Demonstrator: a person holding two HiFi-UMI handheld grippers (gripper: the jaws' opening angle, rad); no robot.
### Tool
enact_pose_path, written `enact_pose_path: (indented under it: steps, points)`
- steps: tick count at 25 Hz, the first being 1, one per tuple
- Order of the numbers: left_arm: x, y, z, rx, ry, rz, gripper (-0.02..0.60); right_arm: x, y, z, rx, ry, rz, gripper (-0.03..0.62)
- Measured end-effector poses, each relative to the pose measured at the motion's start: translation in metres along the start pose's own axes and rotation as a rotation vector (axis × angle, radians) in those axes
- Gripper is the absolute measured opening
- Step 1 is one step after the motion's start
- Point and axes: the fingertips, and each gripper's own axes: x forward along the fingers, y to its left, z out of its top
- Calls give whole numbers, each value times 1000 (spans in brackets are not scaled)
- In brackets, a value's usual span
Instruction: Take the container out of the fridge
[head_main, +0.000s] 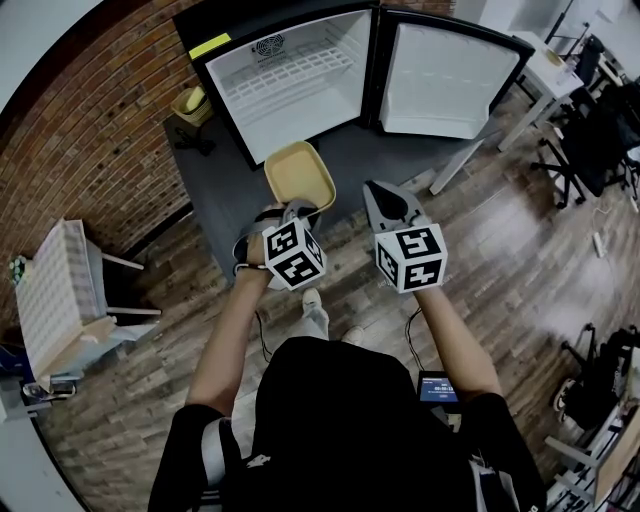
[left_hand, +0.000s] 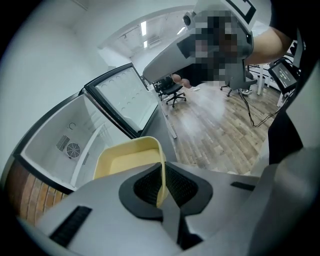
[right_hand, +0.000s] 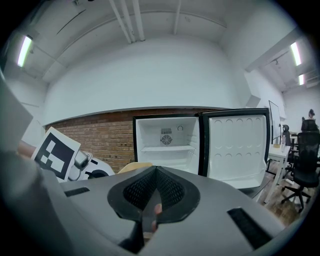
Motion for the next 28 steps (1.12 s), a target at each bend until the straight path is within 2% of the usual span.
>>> enact_pose_path:
  steps: [12, 28]
  points:
    - [-10, -22, 7, -3, -1, 9, 28, -22, 5, -5, -12, -9, 10, 40]
    - [-16, -30, 1, -10, 15, 7, 28, -27, 13, -8, -15, -13, 19, 40]
